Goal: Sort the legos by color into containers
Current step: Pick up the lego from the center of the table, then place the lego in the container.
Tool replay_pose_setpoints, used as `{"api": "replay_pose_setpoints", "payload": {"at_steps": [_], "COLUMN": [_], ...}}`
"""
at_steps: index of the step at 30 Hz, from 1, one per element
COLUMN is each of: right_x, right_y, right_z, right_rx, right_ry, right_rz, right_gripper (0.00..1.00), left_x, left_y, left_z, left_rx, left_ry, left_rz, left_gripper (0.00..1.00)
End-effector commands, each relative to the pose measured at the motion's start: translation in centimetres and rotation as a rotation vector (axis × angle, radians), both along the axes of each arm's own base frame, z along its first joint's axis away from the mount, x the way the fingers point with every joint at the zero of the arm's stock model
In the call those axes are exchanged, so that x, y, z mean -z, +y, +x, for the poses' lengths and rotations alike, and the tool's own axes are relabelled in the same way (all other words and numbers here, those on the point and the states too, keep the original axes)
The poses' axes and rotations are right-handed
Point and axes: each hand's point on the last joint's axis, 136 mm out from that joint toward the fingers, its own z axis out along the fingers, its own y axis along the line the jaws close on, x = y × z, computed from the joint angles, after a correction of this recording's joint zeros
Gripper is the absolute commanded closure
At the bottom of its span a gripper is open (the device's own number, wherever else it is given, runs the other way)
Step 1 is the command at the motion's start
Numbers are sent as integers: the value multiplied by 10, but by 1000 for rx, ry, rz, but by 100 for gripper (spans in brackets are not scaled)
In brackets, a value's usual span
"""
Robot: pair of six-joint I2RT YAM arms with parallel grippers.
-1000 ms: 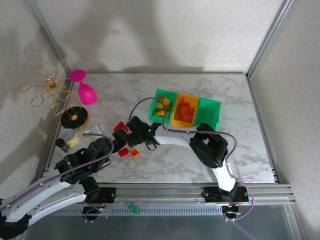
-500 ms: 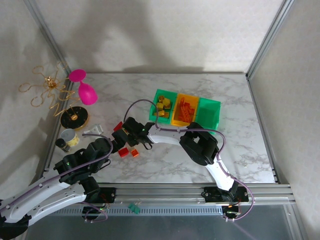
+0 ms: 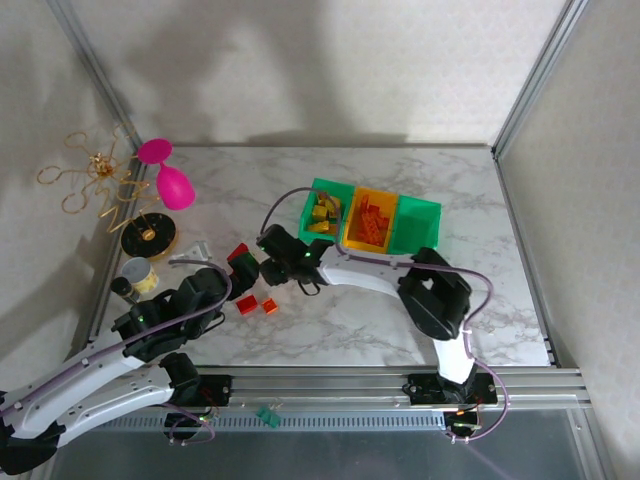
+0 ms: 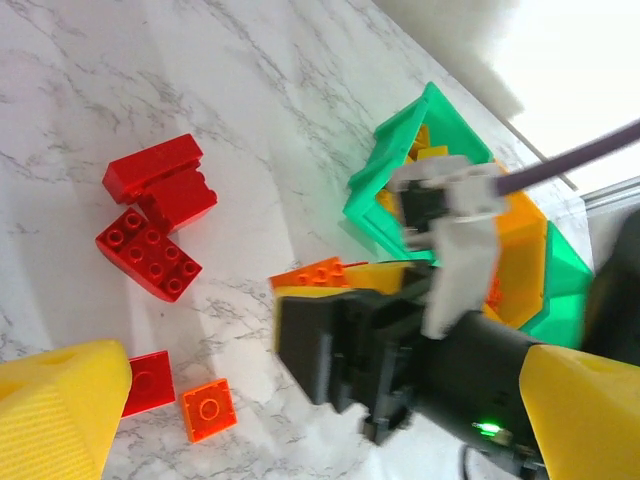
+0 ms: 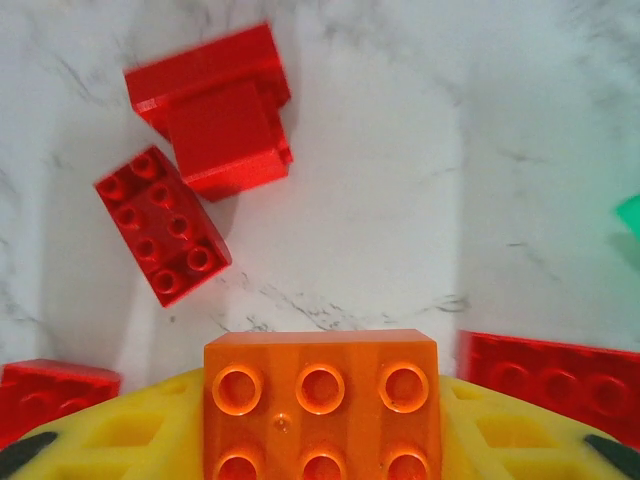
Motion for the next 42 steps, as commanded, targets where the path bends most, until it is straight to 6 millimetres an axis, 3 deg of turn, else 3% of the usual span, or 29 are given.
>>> {"api": "replay_pose_setpoints", "payload": {"at_steps": [1,6,11,18,25,29,32,36,42], "right_x": [-30,-51,-59,-50,-33,-18,-15,-25,-47], "right_y": [-24,-68,-112,-171,-209,-221,-225,-226,-219], "right_z": [12,27,56,106,152,167,174,177,164], "right_rx": [89,197,320,474,592,627,629,619,594], "right_ry": [-9,-18,-20,-10,-20,-12,-25,-43,-81], "right_rz": [79,135,141,106,28,-2,-24,-37,-88], "right_gripper": [60,60,59,59,59,58,51,40,30], "left_x": [-2,-3,-3,-5,0,5,9,9,9], "left_y": [10,-2,-15,-35,-43,-42,-40,-38,-32], "left_z": [-1,7,16,34,45,48,50,51,47], "left_rx": [-50,-15,11,31,31,31,25,20,-1], "left_ry": [22,0,-29,-43,-48,-33,-24,-20,-31], "left_rz": [9,10,11,39,49,64,72,62,25], "left_gripper": [0,0,0,0,0,0,1,0,0]}}
